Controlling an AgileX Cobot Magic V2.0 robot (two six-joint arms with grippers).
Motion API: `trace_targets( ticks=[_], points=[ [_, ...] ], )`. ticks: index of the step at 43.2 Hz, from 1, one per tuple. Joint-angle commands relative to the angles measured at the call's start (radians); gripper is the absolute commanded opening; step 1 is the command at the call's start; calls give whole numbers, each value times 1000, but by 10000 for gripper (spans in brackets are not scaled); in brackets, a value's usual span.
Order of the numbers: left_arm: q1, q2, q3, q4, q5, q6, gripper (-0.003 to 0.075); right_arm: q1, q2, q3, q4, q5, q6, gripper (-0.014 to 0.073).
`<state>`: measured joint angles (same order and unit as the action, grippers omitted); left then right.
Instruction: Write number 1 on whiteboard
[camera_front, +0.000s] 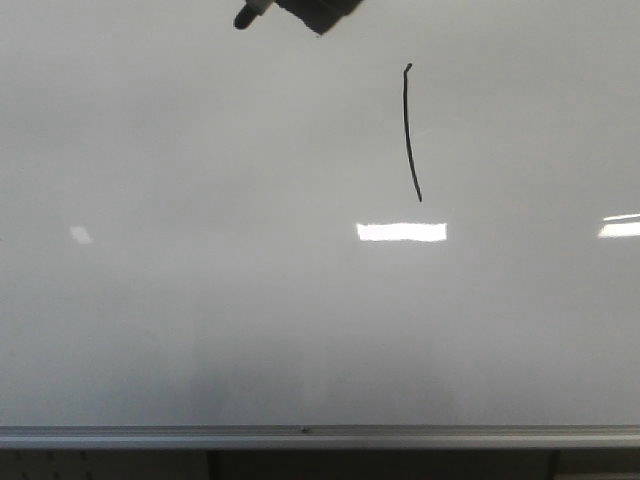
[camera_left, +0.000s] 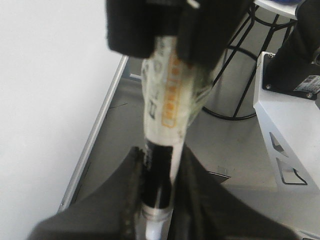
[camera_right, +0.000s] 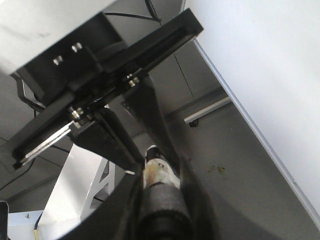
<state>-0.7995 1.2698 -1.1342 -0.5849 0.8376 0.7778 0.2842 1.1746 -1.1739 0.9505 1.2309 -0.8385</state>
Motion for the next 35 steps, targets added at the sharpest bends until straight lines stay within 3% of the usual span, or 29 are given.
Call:
trace_targets(
  ticks=[1, 6, 18, 24, 30, 35],
  points=[
    [-3, -20, -32, -21, -64, -18, -20, -2, -21, -32, 74, 6, -15, 88],
    [22, -20, -28, 0, -64, -25, -20, -9, -34, -35, 63, -43, -14, 214],
    [262, -20, 16, 0, -63, -48, -20, -87, -169, -31, -88, -180, 96, 210],
    [394, -20, 43, 0, -52, -29, -20, -106, -240, 3, -90, -207, 102, 213],
    [480, -20, 52, 5, -44, -32, -20, -106, -268, 47, -91, -213, 106, 307],
    [561, -20, 53, 5, -72, -92, -20, -106, -299, 99, -131, -240, 145, 316]
  ],
)
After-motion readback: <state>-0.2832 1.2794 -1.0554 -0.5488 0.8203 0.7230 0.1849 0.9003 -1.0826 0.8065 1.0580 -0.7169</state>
